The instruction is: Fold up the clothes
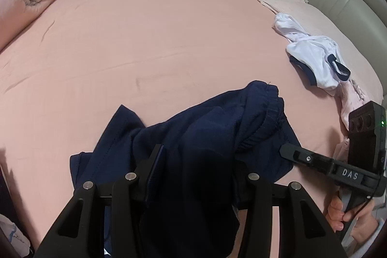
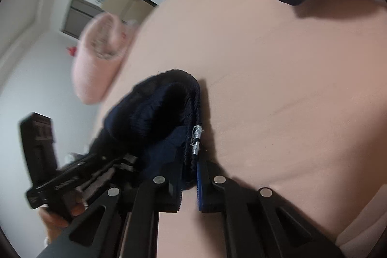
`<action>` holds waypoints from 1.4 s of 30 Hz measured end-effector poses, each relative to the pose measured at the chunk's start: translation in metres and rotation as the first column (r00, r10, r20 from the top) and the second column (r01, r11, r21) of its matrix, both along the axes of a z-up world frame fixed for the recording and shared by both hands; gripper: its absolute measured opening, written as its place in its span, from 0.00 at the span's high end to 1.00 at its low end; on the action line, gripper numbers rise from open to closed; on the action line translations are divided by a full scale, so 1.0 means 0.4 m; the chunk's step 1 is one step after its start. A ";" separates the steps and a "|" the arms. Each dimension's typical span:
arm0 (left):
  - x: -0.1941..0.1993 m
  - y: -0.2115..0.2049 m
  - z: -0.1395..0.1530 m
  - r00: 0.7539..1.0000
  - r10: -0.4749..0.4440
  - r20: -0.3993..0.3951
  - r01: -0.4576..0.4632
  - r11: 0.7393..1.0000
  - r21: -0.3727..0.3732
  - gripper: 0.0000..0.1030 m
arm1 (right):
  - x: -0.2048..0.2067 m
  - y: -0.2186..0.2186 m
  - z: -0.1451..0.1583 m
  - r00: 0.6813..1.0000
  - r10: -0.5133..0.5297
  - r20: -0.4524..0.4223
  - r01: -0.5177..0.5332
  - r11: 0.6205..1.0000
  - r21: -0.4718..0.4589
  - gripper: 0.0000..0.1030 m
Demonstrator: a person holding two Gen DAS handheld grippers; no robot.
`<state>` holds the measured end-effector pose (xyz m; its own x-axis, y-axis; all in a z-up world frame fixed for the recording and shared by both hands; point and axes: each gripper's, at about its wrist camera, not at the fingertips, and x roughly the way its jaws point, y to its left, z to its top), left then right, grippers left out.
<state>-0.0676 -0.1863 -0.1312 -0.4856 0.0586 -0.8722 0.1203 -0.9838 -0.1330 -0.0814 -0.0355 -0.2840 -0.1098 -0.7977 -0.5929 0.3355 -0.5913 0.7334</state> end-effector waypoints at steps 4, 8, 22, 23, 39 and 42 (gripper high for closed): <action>0.006 0.015 0.013 0.999 -0.040 -0.003 0.040 0.999 -0.010 0.47 | 0.009 -0.027 0.017 0.998 0.011 -0.061 -0.006 0.997 0.083 0.97; 0.035 0.045 0.035 0.996 -0.072 -0.047 0.066 0.990 -0.127 0.34 | 0.019 -0.024 0.025 0.997 0.001 -0.083 0.006 0.997 0.079 0.97; 0.065 0.153 -0.002 0.976 -0.216 -0.037 0.170 0.854 -0.492 0.34 | 0.010 0.011 0.030 1.000 -0.009 -0.028 0.011 0.998 0.062 0.96; 0.044 0.152 -0.009 0.978 -0.205 -0.034 0.163 0.861 -0.482 0.34 | 0.006 0.014 0.026 1.000 -0.007 -0.027 0.009 0.998 0.061 0.96; -0.110 0.180 -0.075 0.982 -0.190 0.024 0.163 0.763 -0.626 0.32 | 0.003 0.009 0.027 1.000 -0.006 -0.027 0.008 0.998 0.060 0.96; -0.108 0.171 -0.085 0.976 -0.215 0.034 0.183 0.724 -0.665 0.27 | 0.005 -0.005 0.033 0.999 -0.007 -0.033 0.009 0.997 0.070 0.96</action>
<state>-0.1108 -0.1181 -0.1652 -0.5664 -0.4246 -0.7063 -0.0783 -0.8255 0.5590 -0.0796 -0.0374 -0.2710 -0.1361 -0.7532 -0.6435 0.3534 -0.6437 0.6787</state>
